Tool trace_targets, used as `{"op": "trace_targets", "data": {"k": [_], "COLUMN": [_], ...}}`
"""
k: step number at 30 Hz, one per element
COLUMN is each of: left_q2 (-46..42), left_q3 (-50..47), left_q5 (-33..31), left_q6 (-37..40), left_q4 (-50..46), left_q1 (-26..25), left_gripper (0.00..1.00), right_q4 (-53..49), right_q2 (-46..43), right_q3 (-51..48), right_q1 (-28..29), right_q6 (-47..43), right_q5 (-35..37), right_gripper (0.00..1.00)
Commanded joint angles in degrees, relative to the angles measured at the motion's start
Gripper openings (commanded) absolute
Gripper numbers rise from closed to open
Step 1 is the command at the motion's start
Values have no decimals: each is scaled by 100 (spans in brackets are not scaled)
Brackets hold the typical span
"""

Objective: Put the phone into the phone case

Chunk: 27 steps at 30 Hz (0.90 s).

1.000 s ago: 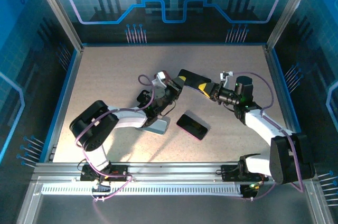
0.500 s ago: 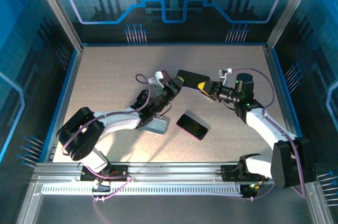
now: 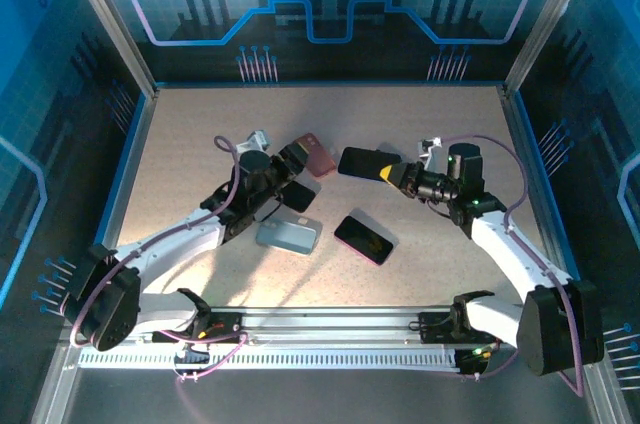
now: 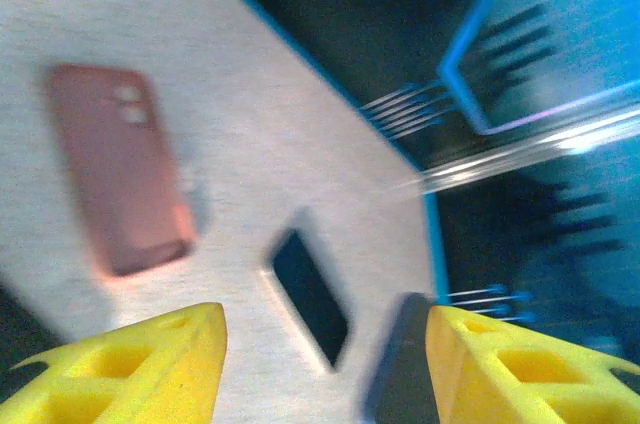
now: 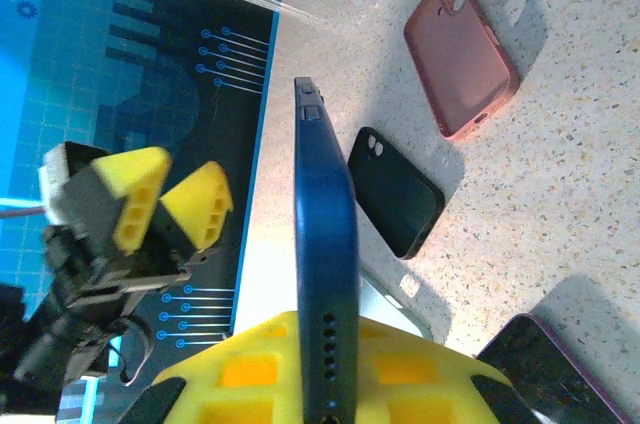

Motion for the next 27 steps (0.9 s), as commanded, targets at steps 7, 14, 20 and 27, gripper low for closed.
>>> {"op": "trace_targets", "data": {"k": [7,14,20,27], "left_q2": [280,936,1492,2247], "left_q3": [149,322,477,685], "left_q5": [501,722,797,1080], "left_q6": [1243,1538,1717,1955], "left_q4": [-1914,-1957,-1744,-1147], "left_q1": [1043,1633,1873,1901], "left_gripper": [55,54,53,45], "right_q4": [-176,-200,-227,-147], "right_q2": [-191,-111,-57,24], "right_q3": [29,15,-22,-157], "right_q1": [24,40,124,390], "right_q6": [-303,-337,-369,-331], "right_q5": [-108,-149,-91,81], "right_gripper": [0,0,0,0]}}
